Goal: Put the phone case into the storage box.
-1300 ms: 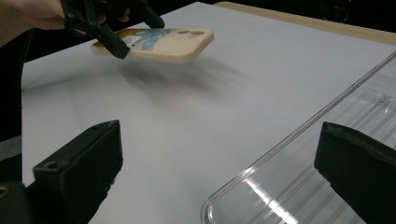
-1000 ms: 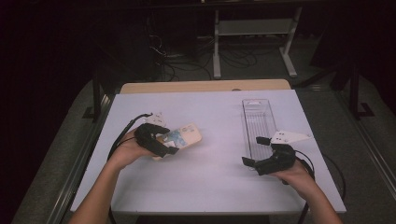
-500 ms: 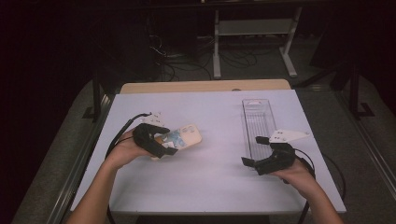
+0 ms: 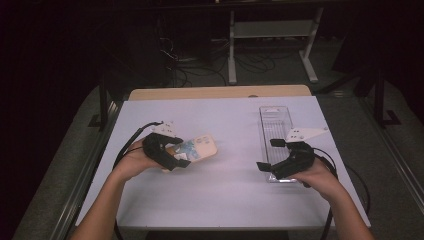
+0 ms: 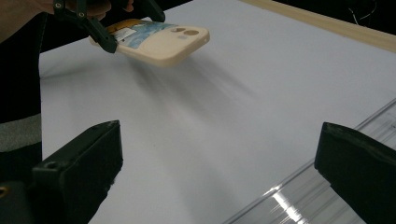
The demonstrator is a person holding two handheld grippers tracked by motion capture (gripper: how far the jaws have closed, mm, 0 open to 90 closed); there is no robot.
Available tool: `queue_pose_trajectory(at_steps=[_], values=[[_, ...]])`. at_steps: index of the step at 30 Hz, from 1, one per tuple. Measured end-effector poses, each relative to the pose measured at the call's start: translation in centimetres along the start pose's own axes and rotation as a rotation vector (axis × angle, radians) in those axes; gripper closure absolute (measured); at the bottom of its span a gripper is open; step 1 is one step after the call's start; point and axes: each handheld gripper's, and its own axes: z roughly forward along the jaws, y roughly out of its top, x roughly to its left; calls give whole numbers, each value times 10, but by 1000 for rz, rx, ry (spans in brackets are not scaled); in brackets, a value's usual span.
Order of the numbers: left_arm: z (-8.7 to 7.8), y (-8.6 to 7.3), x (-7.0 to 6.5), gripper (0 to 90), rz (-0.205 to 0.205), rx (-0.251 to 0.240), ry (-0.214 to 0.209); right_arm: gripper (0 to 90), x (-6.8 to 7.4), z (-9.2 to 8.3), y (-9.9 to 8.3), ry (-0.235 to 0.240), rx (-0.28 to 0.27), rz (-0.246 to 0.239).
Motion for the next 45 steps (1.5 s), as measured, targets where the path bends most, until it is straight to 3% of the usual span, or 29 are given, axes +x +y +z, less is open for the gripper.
queue_pose_trajectory(at_steps=[17, 21, 22, 32, 37, 45], values=[[-1, 2, -1, 115, 28, 12, -25, 7, -10, 19, 28, 40, 3, -20], [0, 2, -1, 115, 28, 17, -33, 7, -12, 23, 34, 48, 7, -23], [1, 1, -3, 114, 12, 4, -36, 7, -13, 24, 36, 51, 6, -25], [2, 2, -2, 114, 24, 8, -44, 7, -16, 31, 52, 71, 8, -51], [2, 3, -3, 114, 21, 7, -49, 7, -17, 36, 58, 93, 28, -63], [5, 3, -4, 114, 56, 14, -66, 7, -16, 49, 64, 127, 60, -92]])
